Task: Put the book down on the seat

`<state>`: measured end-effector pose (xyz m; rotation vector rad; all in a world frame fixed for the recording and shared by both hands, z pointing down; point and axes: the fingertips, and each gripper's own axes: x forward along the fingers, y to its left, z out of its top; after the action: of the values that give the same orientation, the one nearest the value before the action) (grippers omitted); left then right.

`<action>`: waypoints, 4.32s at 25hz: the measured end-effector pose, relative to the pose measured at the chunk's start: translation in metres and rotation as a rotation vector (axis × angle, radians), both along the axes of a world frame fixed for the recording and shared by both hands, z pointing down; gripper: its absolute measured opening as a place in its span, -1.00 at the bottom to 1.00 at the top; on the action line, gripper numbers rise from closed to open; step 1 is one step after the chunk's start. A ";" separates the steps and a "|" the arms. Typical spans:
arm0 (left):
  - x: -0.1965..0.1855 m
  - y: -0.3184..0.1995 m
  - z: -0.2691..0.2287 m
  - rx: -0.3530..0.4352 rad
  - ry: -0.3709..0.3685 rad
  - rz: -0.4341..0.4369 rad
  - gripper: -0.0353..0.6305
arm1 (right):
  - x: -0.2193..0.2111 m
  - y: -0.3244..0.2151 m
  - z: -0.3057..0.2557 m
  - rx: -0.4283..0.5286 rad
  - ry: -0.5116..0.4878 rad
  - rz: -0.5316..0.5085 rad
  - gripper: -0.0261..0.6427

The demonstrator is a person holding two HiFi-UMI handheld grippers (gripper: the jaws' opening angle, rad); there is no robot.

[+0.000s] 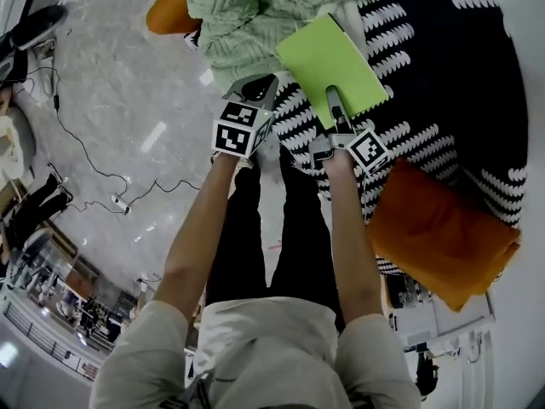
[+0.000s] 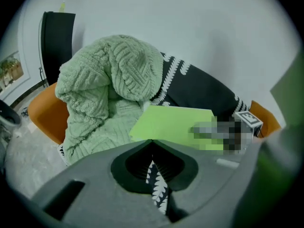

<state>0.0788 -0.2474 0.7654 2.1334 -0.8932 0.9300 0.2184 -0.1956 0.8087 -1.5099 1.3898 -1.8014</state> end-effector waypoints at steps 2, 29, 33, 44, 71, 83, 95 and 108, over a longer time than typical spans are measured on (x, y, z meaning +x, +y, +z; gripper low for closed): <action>0.009 0.008 0.013 -0.017 -0.041 0.039 -0.87 | 0.001 -0.007 0.006 0.062 -0.073 0.029 -0.51; 0.059 0.094 0.009 0.011 -0.100 0.333 -0.87 | -0.017 0.060 0.047 -0.073 0.009 0.026 -0.13; 0.046 0.115 0.002 0.013 -0.069 0.285 -0.87 | -0.024 0.083 0.042 -0.065 0.014 0.020 -0.13; 0.000 0.184 -0.030 0.027 0.007 0.108 -0.87 | -0.039 0.138 0.000 0.020 0.224 -0.181 -0.13; -0.009 0.289 -0.225 0.175 0.143 0.095 -0.87 | -0.065 0.254 -0.266 0.248 0.838 -0.501 -0.13; -0.019 0.320 -0.269 0.180 0.163 0.068 -0.87 | -0.078 0.291 -0.297 0.240 0.940 -0.600 -0.19; -0.035 0.316 -0.283 0.162 0.193 -0.003 -0.87 | -0.085 0.295 -0.310 0.240 1.120 -0.762 -0.67; -0.039 0.326 -0.291 0.212 0.145 0.044 -0.87 | -0.059 0.292 -0.303 0.163 1.203 -0.719 -0.90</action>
<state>0.0394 0.0785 0.4749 2.3752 -0.9082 0.7170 0.1593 0.0966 0.5057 -2.3019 2.8114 -0.8699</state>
